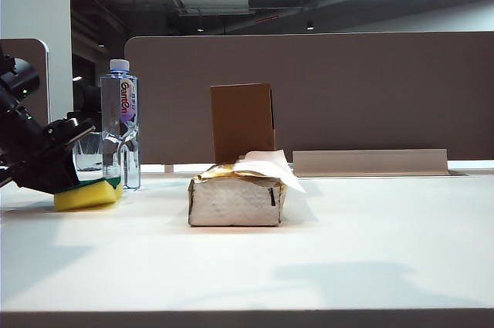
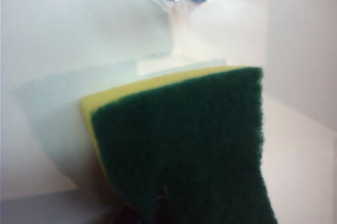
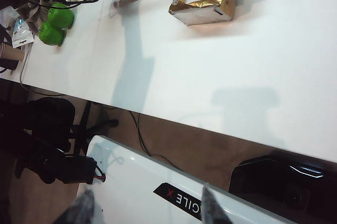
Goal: Move the sponge from right to left to wipe the table, avoiding obstacles on the table, and finally reaching the bottle of mineral water.
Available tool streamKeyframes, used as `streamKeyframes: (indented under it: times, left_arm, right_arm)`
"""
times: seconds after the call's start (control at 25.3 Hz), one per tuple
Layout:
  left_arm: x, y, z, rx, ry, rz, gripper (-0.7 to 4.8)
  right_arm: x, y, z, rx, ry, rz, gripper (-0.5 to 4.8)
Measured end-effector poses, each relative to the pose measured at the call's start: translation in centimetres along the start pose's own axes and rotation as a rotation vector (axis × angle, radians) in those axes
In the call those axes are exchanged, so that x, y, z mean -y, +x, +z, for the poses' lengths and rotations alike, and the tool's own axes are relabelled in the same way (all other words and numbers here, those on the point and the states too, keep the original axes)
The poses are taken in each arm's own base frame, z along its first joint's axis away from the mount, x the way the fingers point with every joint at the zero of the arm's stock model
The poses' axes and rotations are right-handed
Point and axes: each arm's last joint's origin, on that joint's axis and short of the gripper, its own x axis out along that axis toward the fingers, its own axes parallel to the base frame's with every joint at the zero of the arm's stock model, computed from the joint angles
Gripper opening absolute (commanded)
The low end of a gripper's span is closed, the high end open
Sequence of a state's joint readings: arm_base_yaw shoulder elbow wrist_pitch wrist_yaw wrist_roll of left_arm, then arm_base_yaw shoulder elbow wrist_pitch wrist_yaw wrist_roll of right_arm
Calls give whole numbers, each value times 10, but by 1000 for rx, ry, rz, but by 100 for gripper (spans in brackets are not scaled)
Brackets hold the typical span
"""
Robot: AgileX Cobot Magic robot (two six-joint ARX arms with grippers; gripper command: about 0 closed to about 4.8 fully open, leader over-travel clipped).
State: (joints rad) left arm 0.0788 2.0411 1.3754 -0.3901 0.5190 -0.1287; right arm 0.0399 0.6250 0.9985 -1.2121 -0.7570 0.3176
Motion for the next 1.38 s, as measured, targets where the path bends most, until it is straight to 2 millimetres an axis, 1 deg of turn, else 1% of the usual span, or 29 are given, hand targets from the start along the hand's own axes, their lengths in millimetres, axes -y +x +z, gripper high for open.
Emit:
streamKeyframes:
  times: [0.16, 0.2, 0.24, 0.28, 0.36, 0.43, 0.51, 0.63, 0.87, 1.18, 1.22, 1.3, 1.38]
  left_arm:
    - [0, 0, 0, 1, 0, 0, -3]
    - [0, 0, 0, 1, 1, 0, 8]
    - [0, 0, 0, 1, 1, 0, 71]
    - [0, 0, 0, 0, -2, 0, 100]
    - [0, -1, 2, 14, 5, -1, 134]
    - [0, -1, 4, 23, 9, 5, 158]
    - [0, -2, 4, 26, 10, 3, 159]
    - [0, -2, 4, 23, 8, -12, 194]
    - [3, -6, 2, 8, 0, -12, 193]
    - [10, -20, 3, 19, 7, -4, 194]
    - [12, -22, 4, 26, 11, -5, 201]
    - [13, -25, 5, 33, 14, -5, 249]
    - [15, -28, 5, 26, 10, -4, 250]
  right_arm:
    - [0, 0, 0, 0, 0, 0, 260]
    - [0, 0, 0, 0, 0, 0, 260]
    - [0, 0, 0, 0, 0, 0, 260]
    - [0, 0, 0, 0, 0, 0, 260]
    - [0, 0, 0, 0, 0, 0, 260]
    - [0, 0, 0, 0, 0, 0, 260]
    - [0, 0, 0, 1, -1, 0, 260]
    - [-1, -1, -1, 5, -5, 2, 260]
    - [-1, -2, -2, 7, -7, 2, 260]
    - [-2, -3, -4, 16, -16, 6, 260]
    - [-2, -3, -4, 16, -16, 6, 260]
    - [-2, -4, -5, 17, -17, 6, 260]
    - [-3, -5, -6, 21, -19, 9, 259]
